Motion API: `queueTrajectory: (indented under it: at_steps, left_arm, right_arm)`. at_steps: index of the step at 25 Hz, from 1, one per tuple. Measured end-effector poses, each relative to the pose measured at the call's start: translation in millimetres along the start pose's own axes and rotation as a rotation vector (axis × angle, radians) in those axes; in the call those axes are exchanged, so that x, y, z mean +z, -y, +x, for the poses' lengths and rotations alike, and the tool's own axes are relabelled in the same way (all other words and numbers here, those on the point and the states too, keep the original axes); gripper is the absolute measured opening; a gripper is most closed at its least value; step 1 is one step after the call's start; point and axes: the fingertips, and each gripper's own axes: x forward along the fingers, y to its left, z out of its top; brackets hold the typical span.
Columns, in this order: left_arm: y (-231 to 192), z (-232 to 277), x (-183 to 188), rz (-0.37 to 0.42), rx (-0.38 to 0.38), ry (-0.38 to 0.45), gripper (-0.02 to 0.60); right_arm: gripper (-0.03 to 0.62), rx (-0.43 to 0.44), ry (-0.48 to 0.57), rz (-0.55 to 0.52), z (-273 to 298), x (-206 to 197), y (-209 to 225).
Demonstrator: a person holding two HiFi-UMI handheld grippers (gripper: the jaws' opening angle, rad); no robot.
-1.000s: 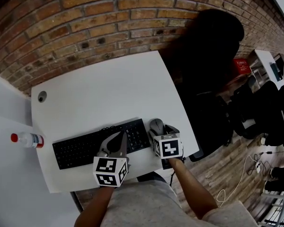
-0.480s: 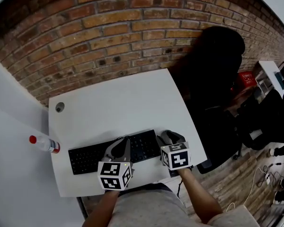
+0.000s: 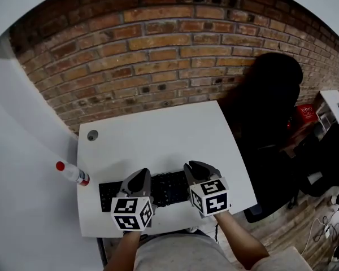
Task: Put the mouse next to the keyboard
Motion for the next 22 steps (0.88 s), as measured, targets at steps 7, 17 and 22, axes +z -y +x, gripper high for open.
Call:
queueTrajectory:
  at_steps: [7, 17, 22]
  left_arm:
    - [-17.7, -24.1, 14.9, 0.022, 0.048, 0.050, -0.008]
    - [-16.7, -26.8, 16.2, 0.021, 0.049, 0.062, -0.008]
    - [-12.6, -25.2, 12.0, 0.022, 0.039, 0.059, -0.008]
  right_arm:
    - [0.006, 0.078, 0.113, -0.031, -6.6, 38.1, -43.0]
    - [0.005, 0.127, 0.141, -0.077, -12.5, 45.2, -58.8]
    - [0.005, 0.127, 0.137, -0.076, -12.7, 40.7, -58.8]
